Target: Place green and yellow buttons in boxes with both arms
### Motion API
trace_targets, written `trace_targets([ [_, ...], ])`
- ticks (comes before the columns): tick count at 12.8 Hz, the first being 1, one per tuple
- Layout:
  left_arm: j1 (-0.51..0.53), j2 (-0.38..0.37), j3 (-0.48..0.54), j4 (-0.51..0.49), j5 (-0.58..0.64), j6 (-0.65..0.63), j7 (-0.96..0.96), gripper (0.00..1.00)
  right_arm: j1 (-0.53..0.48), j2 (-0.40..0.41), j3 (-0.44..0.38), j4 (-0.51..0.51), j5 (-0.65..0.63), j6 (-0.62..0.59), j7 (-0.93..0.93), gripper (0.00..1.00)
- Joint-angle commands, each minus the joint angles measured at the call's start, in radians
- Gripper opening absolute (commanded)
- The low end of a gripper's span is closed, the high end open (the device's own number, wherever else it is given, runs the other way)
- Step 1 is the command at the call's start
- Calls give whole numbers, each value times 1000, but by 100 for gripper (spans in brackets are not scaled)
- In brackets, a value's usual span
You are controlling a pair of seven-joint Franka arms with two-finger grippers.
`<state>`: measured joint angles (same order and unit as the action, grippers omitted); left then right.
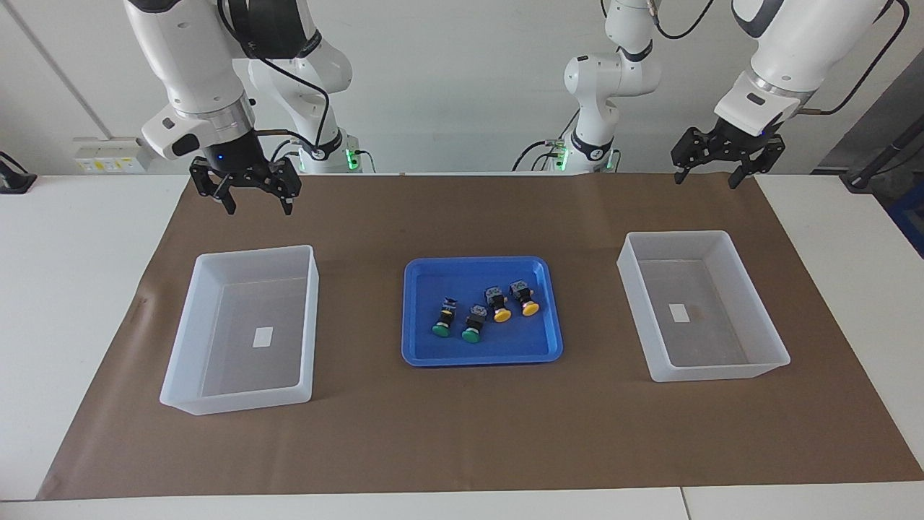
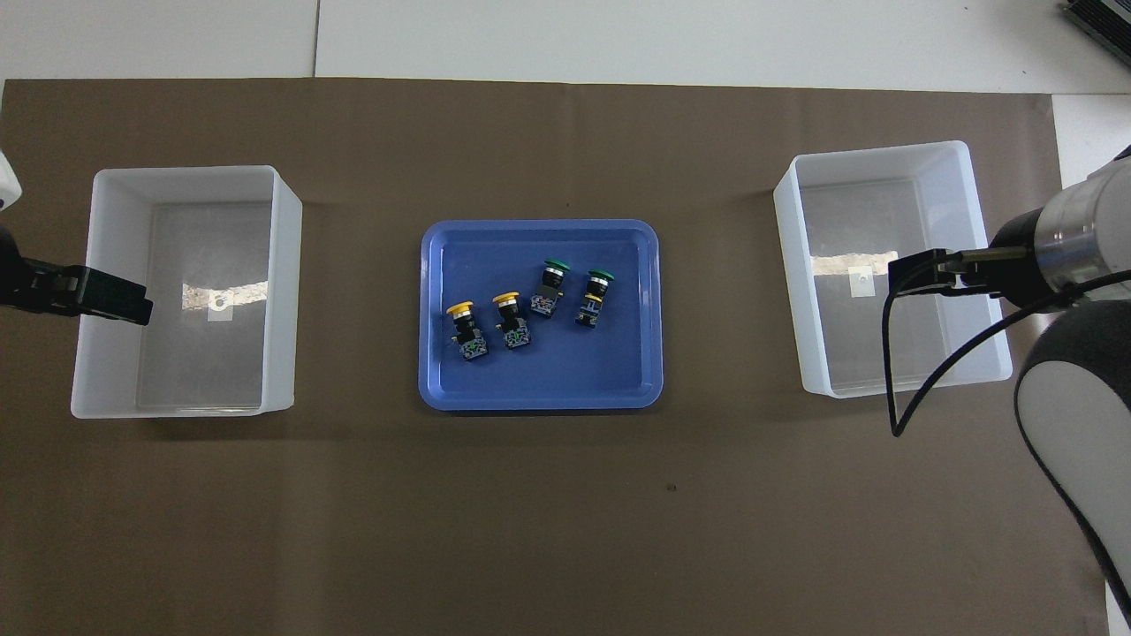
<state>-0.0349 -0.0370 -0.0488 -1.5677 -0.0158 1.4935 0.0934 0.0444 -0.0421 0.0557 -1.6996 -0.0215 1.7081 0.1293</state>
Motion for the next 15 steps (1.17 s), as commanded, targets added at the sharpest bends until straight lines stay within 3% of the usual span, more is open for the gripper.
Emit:
trace_targets([
  [1,-8,-4,3,3,10,-7,2,100,-9,-12,9,-12,12,2,4,100],
  [13,-8,-11,3,-11,10,10,0,100,-12,-4,9,-25,14,36,16,100],
  [15,-10,-12,3,-17,10,11,-1,100,-9,-5,9,-66,14,103,18,100],
])
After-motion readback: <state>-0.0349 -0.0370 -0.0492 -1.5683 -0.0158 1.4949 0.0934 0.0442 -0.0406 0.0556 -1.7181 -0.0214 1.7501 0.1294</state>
